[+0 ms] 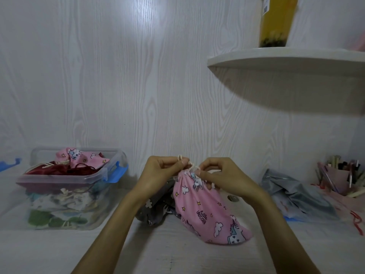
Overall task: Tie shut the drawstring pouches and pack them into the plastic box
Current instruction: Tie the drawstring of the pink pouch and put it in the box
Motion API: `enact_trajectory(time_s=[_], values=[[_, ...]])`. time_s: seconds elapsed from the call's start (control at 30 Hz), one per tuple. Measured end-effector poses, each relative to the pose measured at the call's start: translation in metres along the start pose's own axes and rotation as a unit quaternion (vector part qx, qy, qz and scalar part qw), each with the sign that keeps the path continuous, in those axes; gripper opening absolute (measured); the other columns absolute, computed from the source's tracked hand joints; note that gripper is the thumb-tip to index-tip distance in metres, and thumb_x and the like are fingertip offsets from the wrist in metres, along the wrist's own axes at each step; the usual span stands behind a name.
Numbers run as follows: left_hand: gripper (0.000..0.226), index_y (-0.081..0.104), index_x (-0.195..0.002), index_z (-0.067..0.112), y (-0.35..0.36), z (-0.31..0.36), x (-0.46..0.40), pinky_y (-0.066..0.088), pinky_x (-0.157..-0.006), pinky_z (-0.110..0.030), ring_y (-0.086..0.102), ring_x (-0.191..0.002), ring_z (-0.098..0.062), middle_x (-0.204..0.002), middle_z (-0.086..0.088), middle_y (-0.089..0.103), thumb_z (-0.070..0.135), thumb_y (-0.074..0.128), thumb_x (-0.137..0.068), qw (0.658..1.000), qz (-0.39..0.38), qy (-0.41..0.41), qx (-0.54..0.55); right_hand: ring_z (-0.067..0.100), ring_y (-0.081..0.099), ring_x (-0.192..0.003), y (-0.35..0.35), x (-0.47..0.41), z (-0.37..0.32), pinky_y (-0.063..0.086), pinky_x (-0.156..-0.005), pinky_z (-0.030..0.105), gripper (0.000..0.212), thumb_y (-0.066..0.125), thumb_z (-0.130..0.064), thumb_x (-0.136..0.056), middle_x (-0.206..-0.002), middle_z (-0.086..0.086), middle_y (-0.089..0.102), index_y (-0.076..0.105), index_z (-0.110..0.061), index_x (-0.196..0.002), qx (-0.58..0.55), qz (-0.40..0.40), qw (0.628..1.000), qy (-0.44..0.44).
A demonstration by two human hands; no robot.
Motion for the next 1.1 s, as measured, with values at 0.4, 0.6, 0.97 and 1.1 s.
enact_trajectory(time_s=[0.4, 0.6, 0.97, 1.1], values=[[0.016, 0.074, -0.094, 0.013, -0.015, -0.010, -0.008, 0.054, -0.072, -0.011, 0.070, -0.082, -0.004, -0.088, 0.001, 0.075, 0.020, 0.061, -0.090, 0.993, 0.084, -0.086, 0.011, 0.011, 0.057, -0.054, -0.036, 0.007, 0.003, 0.045, -0.052, 0.017, 0.009, 0.072, -0.019, -0.082, -0.063, -0.002, 0.065, 0.071, -0.010, -0.081, 0.029, 0.051, 0.997, -0.039], [0.020, 0.067, -0.100, 0.014, -0.006, -0.014, -0.008, 0.050, -0.083, -0.017, 0.070, -0.092, -0.005, -0.100, 0.000, 0.074, 0.018, 0.048, -0.098, 0.984, 0.044, -0.118, 0.129, 0.011, 0.058, -0.051, -0.014, 0.003, 0.006, 0.049, -0.052, 0.022, 0.017, 0.068, -0.021, -0.085, -0.060, 0.003, 0.066, 0.074, -0.007, -0.079, 0.035, -0.037, 0.999, 0.013], [0.022, 0.067, -0.104, 0.011, -0.002, -0.018, -0.007, 0.047, -0.068, -0.018, 0.061, -0.059, -0.003, -0.066, 0.007, 0.062, 0.020, 0.048, -0.097, 0.975, -0.005, -0.181, 0.127, 0.005, 0.054, -0.048, -0.002, 0.010, 0.009, 0.041, -0.048, 0.016, 0.018, 0.066, -0.023, -0.087, -0.058, -0.001, 0.063, 0.073, -0.010, -0.076, 0.092, -0.140, 0.984, 0.066], [0.026, 0.075, -0.096, 0.019, 0.015, -0.016, -0.002, 0.043, -0.076, -0.022, 0.050, -0.062, -0.005, -0.061, 0.009, 0.053, 0.027, 0.050, -0.096, 0.974, -0.141, -0.158, -0.076, 0.008, 0.052, -0.053, -0.013, 0.017, 0.002, 0.042, -0.061, 0.028, 0.023, 0.066, -0.035, -0.085, -0.063, 0.002, 0.063, 0.073, -0.020, -0.069, 0.092, -0.152, 0.983, 0.053]])
Point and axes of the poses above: each hand's wrist, its own x-axis away from the middle knuckle, its own y-axis out of the palm, z = x × y, the point moved 5 cm from there along -x, towards the middle knuckle
